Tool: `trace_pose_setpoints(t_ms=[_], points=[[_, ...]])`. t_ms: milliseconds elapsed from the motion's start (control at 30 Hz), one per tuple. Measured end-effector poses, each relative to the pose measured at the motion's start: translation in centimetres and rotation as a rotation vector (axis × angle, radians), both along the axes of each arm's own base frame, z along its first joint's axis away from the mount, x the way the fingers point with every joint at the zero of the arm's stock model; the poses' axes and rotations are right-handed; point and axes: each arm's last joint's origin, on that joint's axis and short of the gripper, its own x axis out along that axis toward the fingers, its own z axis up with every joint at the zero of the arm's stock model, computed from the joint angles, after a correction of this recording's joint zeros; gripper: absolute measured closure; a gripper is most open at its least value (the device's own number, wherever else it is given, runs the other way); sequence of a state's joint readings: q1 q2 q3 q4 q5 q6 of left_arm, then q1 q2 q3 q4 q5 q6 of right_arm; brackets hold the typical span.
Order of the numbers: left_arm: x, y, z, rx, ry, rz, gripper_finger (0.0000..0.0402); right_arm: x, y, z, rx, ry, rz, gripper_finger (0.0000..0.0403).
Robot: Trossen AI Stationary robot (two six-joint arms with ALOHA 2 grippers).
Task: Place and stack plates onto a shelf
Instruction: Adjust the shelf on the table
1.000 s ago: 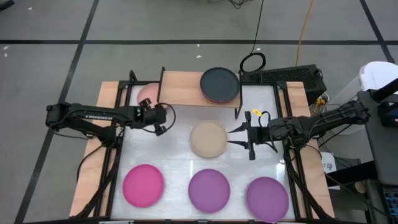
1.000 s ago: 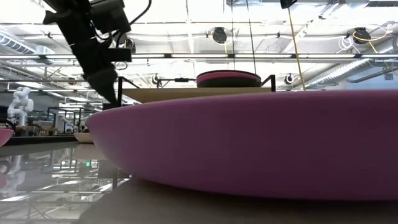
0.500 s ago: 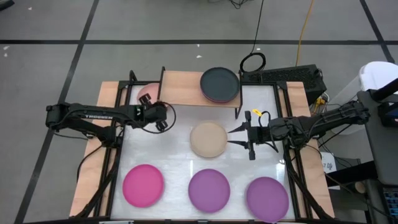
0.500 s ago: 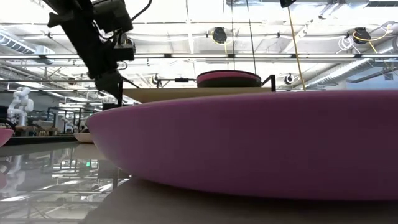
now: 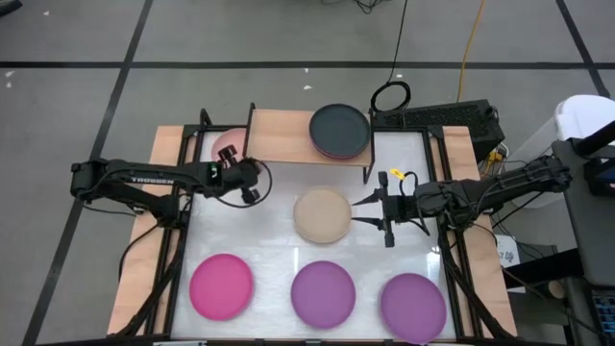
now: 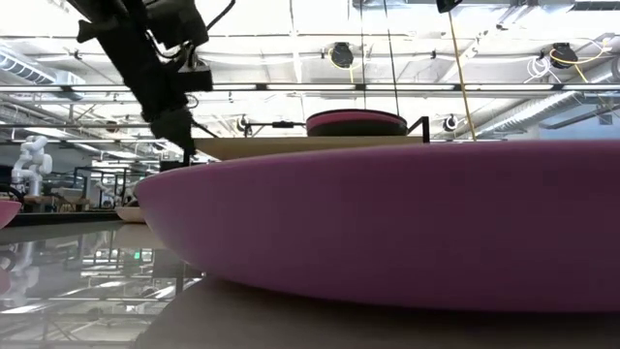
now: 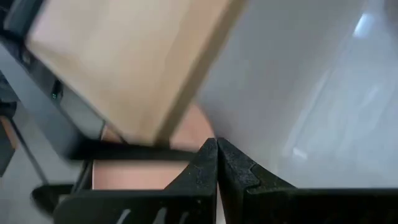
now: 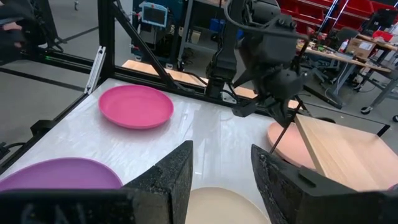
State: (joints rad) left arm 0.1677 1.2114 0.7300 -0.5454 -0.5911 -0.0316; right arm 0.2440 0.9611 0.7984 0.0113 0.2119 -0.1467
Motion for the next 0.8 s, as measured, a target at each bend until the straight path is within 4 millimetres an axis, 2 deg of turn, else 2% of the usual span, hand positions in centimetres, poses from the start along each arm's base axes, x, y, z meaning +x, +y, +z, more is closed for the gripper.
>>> trace_pose_setpoints(t_ms=[167, 300, 567, 800], points=[[-1.1, -0.2, -0.6, -0.053, 0.092, 0.043, 0.0400, 0.0, 0.0, 0.0, 0.000, 0.000, 0.000, 0.0259], [-1.1, 0.1, -0.4, 0.028, 0.106, 0.073, 0.0400, 0.0, 0.0, 0.0, 0.000, -0.001, 0.000, 0.0259], [-0.2, 1.2, 0.3, 0.140, 0.058, 0.050, 0.0400, 0.0, 0.0, 0.1, -0.001, -0.006, 0.000, 0.0259], [0.5, 1.2, 0.7, 0.131, -0.014, 0.003, 0.0400, 0.0, 0.0, 0.1, -0.001, -0.006, 0.001, 0.0259]])
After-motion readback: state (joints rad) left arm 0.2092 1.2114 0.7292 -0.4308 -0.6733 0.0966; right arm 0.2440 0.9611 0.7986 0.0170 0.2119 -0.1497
